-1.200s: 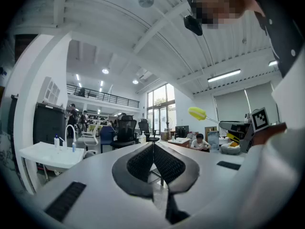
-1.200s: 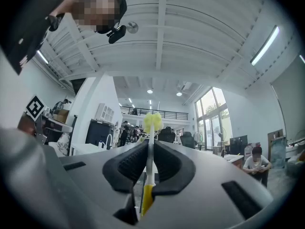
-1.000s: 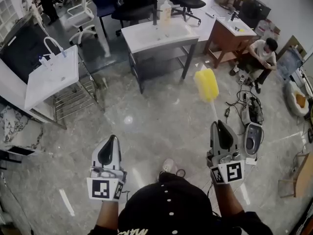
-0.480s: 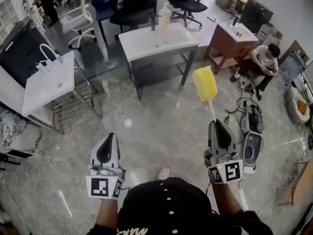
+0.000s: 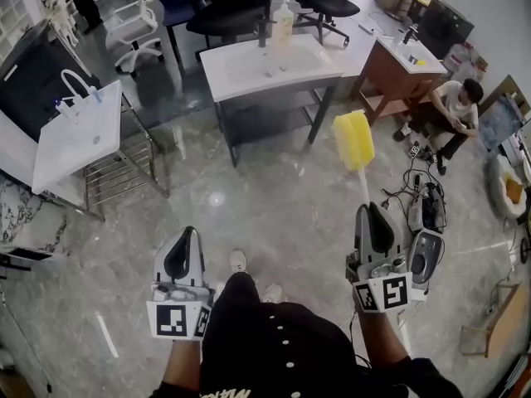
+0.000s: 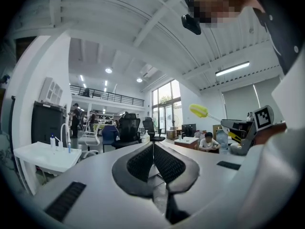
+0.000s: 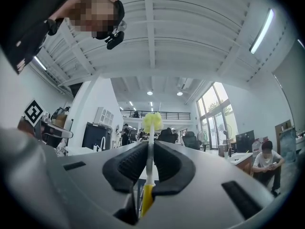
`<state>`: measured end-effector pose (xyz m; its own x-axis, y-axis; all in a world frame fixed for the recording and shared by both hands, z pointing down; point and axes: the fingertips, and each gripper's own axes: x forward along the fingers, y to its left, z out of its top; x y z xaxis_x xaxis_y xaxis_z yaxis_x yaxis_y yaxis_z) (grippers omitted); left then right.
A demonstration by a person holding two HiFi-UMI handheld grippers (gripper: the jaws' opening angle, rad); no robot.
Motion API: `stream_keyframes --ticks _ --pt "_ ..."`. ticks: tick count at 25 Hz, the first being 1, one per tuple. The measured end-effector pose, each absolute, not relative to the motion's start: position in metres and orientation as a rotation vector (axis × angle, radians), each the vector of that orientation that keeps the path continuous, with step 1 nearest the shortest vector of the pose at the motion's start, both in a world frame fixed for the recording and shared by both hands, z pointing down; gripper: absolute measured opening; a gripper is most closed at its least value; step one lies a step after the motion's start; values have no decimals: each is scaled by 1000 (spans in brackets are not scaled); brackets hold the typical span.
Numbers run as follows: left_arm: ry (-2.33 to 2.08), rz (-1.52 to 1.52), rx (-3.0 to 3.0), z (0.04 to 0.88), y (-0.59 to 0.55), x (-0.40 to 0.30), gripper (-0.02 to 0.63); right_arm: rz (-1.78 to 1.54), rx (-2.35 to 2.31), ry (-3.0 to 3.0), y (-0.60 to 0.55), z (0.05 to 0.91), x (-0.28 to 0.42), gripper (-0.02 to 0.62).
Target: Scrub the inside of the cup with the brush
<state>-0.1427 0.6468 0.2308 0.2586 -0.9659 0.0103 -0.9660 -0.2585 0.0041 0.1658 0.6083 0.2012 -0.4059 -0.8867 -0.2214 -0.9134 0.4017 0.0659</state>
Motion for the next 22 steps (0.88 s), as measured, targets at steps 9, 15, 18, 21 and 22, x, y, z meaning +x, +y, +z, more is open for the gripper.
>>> stream_keyframes --ticks 9,15,18,21,22 --pt "-1854 -16 2533 234 571 -133 26 278 -1619 2490 551 203 169 49" --pt "-1829 -12 2552 233 494 -138 26 268 -1636 2466 485 201 165 50" --pt "-1820 -24 2556 232 456 -143 26 268 -1636 2462 451 200 157 49" --pt "-1801 -32 2568 231 420 -148 26 269 -1636 2456 417 199 148 49" --pt "-1793 -33 2572 231 408 -149 26 267 -1638 2456 407 199 145 49"
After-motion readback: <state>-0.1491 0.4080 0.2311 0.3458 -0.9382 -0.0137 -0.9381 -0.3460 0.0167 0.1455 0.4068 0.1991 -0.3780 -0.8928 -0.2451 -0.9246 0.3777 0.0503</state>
